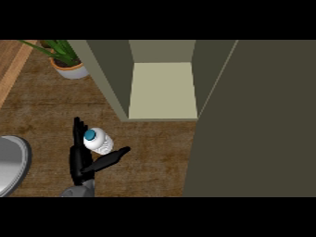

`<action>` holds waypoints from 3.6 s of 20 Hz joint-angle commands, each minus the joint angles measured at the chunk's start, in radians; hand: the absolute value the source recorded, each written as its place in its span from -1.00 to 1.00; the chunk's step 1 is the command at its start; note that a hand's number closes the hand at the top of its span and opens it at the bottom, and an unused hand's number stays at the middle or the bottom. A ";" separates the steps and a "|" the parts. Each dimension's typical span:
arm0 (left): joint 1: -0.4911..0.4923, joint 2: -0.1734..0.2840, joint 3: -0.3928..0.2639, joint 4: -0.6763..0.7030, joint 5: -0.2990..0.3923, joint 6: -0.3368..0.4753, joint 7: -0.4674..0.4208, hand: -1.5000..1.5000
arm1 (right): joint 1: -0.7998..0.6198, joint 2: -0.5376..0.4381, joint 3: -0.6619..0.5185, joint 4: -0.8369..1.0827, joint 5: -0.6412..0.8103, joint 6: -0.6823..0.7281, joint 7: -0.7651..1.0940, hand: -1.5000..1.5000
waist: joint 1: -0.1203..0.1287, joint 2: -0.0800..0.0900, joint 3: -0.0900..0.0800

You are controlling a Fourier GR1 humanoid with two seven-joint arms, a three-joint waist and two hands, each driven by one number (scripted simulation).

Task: Pick up the bottled water, place it into the cabinet and close the cabinet

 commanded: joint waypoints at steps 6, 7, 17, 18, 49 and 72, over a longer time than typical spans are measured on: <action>-0.022 0.007 0.051 0.167 0.099 -0.084 -0.173 -1.00 | -0.016 -0.003 0.046 -0.123 0.121 -0.016 0.107 -1.00 | 0.003 0.000 0.000; 0.038 0.000 -0.026 0.087 0.101 -0.069 -0.150 -1.00 | -0.016 -0.010 0.037 -0.116 0.122 -0.017 0.109 -1.00 | 0.006 -0.002 0.000; -0.059 0.007 0.062 0.239 0.174 -0.208 -0.263 1.00 | 0.066 -0.053 0.087 -0.103 0.125 -0.029 0.011 -1.00 | 0.000 -0.002 0.001; -0.081 0.001 0.079 0.304 0.182 -0.251 -0.303 1.00 | -0.048 -0.016 0.012 -0.120 0.093 -0.028 0.129 -1.00 | 0.004 0.000 0.000; 0.156 0.049 -0.189 -0.222 0.186 -0.368 -0.083 1.00 | 0.005 -0.055 0.057 -0.110 0.091 -0.061 0.057 -1.00 | 0.009 -0.003 0.001; -0.124 0.000 -0.333 -0.467 0.057 0.025 0.287 1.00 | 0.023 -0.088 0.068 -0.109 0.078 -0.075 0.023 -1.00 | -0.005 -0.001 0.001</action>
